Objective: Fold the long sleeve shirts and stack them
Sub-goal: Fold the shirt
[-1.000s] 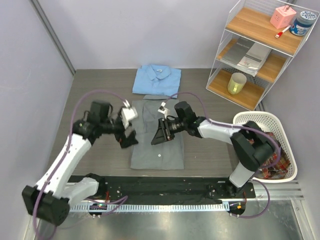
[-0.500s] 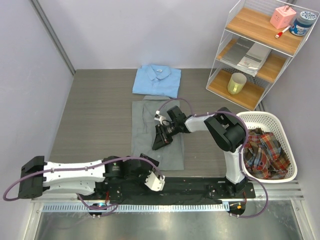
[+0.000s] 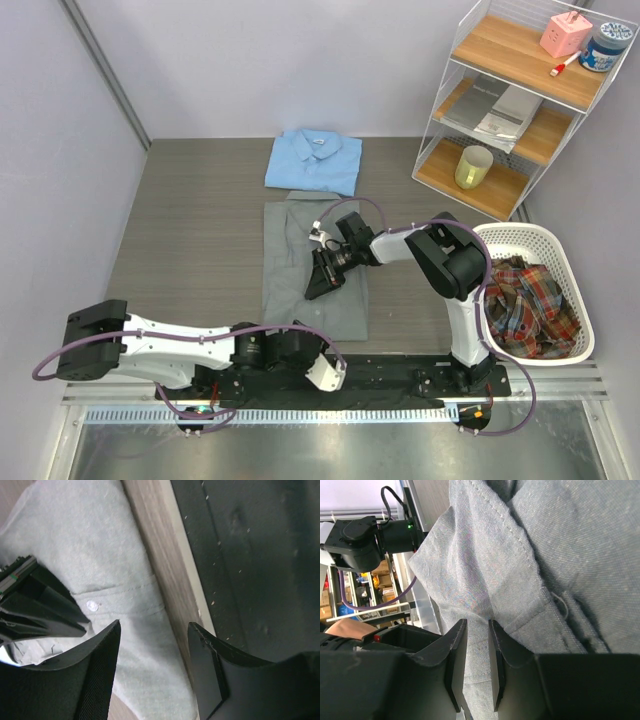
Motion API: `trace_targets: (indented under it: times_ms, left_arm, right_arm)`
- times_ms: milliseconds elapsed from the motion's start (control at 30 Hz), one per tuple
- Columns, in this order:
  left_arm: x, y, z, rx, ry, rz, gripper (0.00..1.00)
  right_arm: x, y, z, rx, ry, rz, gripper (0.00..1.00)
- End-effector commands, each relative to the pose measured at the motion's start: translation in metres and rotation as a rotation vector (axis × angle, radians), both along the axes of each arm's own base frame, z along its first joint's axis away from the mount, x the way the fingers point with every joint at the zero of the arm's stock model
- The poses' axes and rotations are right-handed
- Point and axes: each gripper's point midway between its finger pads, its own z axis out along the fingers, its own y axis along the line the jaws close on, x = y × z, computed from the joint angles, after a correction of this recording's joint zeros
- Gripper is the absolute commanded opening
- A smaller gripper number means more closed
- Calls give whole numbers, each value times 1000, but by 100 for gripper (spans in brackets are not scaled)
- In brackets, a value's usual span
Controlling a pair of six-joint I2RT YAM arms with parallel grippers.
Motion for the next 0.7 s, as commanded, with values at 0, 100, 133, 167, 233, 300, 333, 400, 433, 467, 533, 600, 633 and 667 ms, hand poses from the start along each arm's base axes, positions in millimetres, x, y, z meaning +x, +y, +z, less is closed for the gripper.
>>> trace_targets:
  times_ms: [0, 100, 133, 167, 233, 300, 333, 400, 433, 467, 533, 600, 633, 667]
  left_arm:
    - [3, -8, -7, -26, -28, 30, 57]
    - [12, -4, -17, 3, -70, 63, 54]
    - [13, -2, -21, 15, -75, 68, 53]
    - [13, -2, -22, 18, -74, 71, 52]
    - [14, -2, -24, 22, -70, 84, 49]
    - [16, -4, -22, 16, -76, 101, 43]
    - [17, -4, -21, 17, -79, 107, 39]
    - [19, -5, -15, 7, -74, 118, 28]
    - [20, -2, -14, 21, -68, 125, 26]
    - [18, -6, -6, 3, -52, 121, 21]
    - [14, 2, -2, 35, -20, 129, 11]
    - [5, -8, 14, 0, 40, 119, 0]
    - [0, -7, 17, 4, 73, 122, 0]
    - [-9, -8, 25, 1, 123, 106, 0]
  right_arm:
    - [6, -9, -35, -90, -37, -38, 31]
    - [6, -10, -36, -90, -42, -38, 31]
    - [5, -12, -37, -94, -43, -38, 31]
    - [5, -12, -38, -96, -41, -38, 31]
    - [3, -13, -40, -98, -31, -39, 31]
    - [1, -14, -41, -98, -30, -41, 31]
    - [0, -15, -41, -98, -29, -43, 31]
    - [0, -15, -40, -93, -33, -46, 31]
    - [-2, -16, -39, -94, -31, -47, 31]
    - [-3, -16, -37, -91, -32, -50, 32]
    - [-4, -16, -33, -85, -39, -50, 33]
    - [-5, -15, -26, -77, -44, -46, 37]
    - [-4, -12, -19, -65, -54, -41, 39]
    - [-2, -11, -7, -54, -68, -43, 42]
